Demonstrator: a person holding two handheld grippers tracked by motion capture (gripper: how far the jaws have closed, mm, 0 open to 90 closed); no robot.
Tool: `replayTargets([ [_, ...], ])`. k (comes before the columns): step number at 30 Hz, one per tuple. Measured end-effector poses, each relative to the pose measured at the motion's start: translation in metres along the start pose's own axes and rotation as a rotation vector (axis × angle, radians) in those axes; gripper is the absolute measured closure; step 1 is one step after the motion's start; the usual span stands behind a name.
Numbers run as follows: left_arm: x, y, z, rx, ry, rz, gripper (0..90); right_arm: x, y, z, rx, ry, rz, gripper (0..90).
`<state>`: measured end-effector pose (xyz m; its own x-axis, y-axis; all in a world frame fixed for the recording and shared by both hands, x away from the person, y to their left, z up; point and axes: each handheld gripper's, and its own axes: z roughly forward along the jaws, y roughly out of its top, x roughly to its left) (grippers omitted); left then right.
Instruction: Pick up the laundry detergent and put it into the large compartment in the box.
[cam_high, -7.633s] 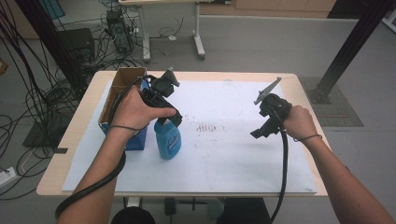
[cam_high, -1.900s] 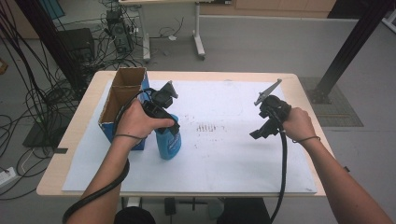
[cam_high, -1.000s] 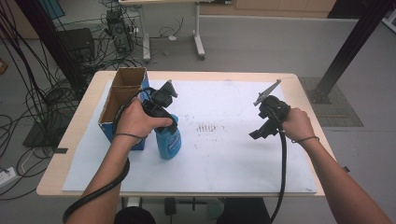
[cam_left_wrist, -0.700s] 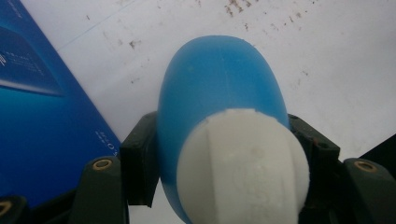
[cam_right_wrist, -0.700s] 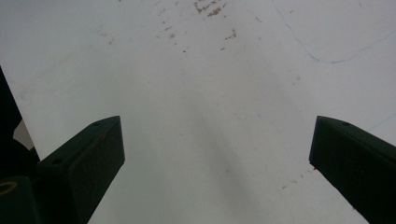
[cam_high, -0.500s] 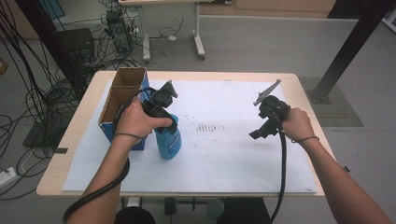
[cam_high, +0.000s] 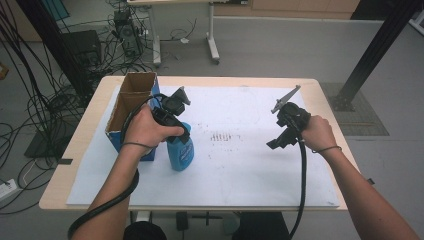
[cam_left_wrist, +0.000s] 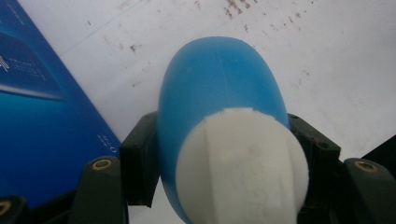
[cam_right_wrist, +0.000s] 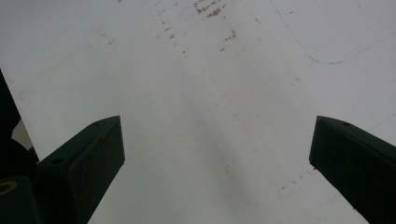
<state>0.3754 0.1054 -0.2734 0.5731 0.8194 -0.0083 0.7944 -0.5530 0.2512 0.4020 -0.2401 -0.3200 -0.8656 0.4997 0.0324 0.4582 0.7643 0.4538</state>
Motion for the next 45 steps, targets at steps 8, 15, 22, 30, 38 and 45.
replayTargets([
  [8, -0.0003, 0.0002, -0.0003, 0.005, 0.003, -0.002, 37.2, 0.0003, 0.0005, 0.0003, 0.001, 0.003, -0.004, 3.1],
  [15, -0.0012, -0.0008, -0.0002, -0.003, 0.008, -0.013, 37.3, 0.0007, 0.001, 0.0005, 0.003, 0.003, -0.008, 3.2],
  [22, -0.0018, -0.001, -0.0003, -0.004, 0.012, -0.01, 37.3, 0.0004, 0.0006, -0.0004, 0.006, 0.001, -0.011, 3.2],
  [30, -0.0018, -0.0002, -0.0003, 0.002, 0.011, -0.014, 37.3, 0.0001, 0.0001, -0.0009, 0.005, -0.002, -0.006, 3.1],
  [38, -0.0032, -0.0005, -0.0004, 0.001, 0.019, -0.011, 37.4, 0.0001, 0.0019, 0.0007, 0.004, 0.0, -0.009, 3.1],
  [45, -0.0038, -0.0006, -0.0005, 0.0, 0.022, -0.009, 37.4, -0.0011, 0.0025, 0.0021, 0.006, 0.005, -0.004, 3.1],
])
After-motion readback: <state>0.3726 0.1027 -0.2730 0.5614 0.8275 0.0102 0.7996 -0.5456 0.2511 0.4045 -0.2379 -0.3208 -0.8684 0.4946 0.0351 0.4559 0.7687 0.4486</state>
